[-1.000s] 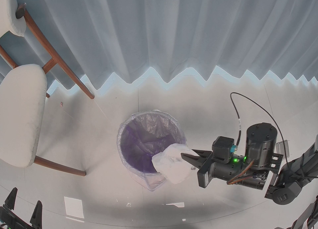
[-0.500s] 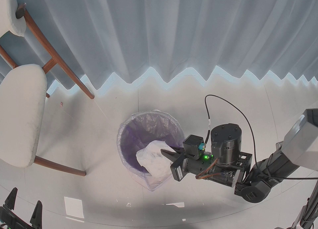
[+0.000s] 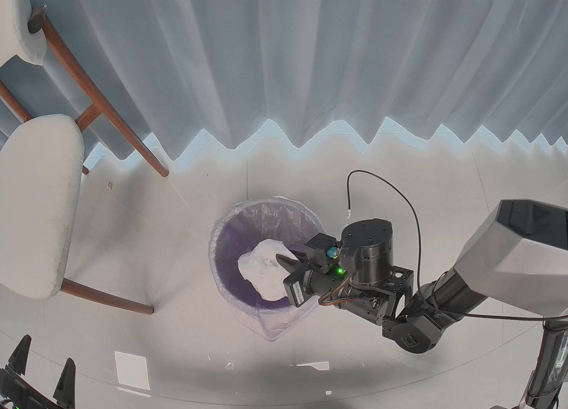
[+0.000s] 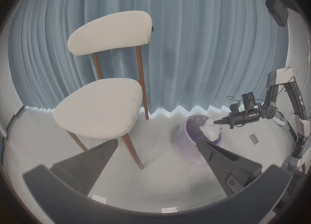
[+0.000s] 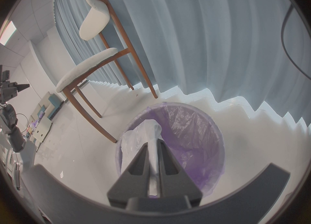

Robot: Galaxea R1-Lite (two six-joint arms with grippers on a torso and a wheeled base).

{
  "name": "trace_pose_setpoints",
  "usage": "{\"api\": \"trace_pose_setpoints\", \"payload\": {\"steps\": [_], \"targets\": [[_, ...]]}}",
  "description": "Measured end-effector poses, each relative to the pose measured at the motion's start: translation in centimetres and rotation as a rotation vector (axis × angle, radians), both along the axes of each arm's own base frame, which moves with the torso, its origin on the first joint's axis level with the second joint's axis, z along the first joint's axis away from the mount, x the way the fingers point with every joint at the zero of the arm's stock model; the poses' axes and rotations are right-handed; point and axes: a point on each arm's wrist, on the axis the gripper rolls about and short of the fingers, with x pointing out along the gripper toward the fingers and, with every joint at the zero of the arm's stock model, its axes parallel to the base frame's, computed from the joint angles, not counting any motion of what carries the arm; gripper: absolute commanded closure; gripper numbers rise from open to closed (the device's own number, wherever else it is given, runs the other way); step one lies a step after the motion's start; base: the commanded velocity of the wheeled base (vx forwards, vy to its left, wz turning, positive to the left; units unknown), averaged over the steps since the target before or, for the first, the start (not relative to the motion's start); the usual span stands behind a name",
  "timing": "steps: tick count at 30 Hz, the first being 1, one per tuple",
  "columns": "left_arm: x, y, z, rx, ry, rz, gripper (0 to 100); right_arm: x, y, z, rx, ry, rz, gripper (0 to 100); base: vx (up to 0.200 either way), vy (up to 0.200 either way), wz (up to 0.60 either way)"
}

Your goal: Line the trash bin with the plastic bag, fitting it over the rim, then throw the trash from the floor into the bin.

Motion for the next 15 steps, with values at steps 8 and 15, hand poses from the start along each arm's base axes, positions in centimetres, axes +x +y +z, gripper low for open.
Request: {"api": "trace_pose_setpoints", "payload": {"steps": [8,15], "targets": [[0.0,0.0,0.0,-0.001,0.0,0.0,0,2.4,-0.4,-1.3,0.001,0.001,-0.045,100,0.0,0.0,0.0],[0.0,0.0,0.0,0.0,0.0,0.0,0,3.7,-0.8,-2.2,-0.001,0.005,-0.072,100,0.0,0.0,0.0]]}}
